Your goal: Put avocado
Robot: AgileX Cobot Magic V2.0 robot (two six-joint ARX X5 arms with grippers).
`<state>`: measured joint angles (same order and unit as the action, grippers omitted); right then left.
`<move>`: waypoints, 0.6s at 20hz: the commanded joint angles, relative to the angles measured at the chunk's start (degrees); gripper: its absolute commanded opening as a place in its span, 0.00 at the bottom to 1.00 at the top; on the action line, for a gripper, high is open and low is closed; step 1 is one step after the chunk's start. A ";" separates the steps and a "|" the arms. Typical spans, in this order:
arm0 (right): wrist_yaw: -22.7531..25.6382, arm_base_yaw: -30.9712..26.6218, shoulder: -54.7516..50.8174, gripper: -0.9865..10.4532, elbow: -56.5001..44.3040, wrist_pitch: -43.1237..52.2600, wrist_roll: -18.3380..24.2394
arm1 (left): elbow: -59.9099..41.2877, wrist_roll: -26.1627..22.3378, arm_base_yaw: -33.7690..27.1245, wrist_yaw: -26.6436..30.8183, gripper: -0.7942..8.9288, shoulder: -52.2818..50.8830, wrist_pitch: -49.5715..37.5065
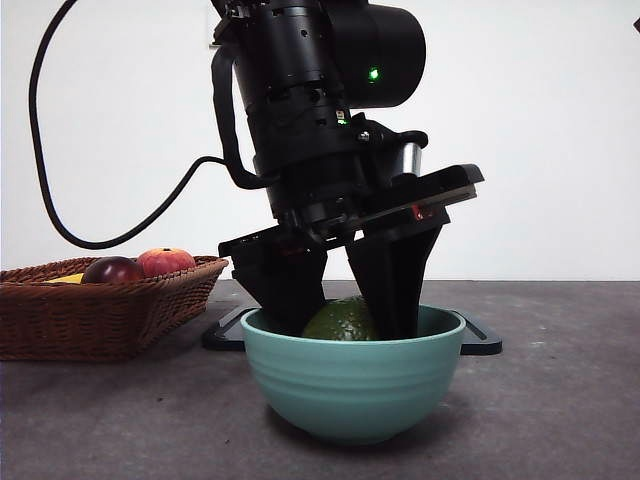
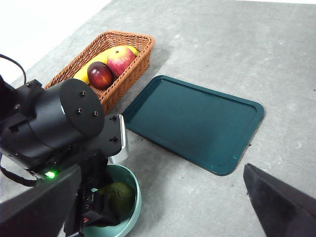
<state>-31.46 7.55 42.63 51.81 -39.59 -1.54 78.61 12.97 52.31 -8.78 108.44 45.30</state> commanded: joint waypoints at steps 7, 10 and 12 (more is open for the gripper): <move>-0.09 0.26 0.26 0.56 0.81 0.59 0.09 | 1.27 0.17 0.63 1.05 0.51 1.31 0.02; -0.09 0.26 0.26 0.56 0.81 0.59 0.09 | 1.64 0.13 0.63 1.05 0.57 1.07 0.20; -0.09 0.26 0.26 0.56 0.81 0.59 0.09 | 2.49 0.15 0.63 1.05 0.57 0.00 0.55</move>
<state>-31.46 7.55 42.63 51.81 -39.59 -1.54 79.72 12.99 52.31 -7.77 108.38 46.17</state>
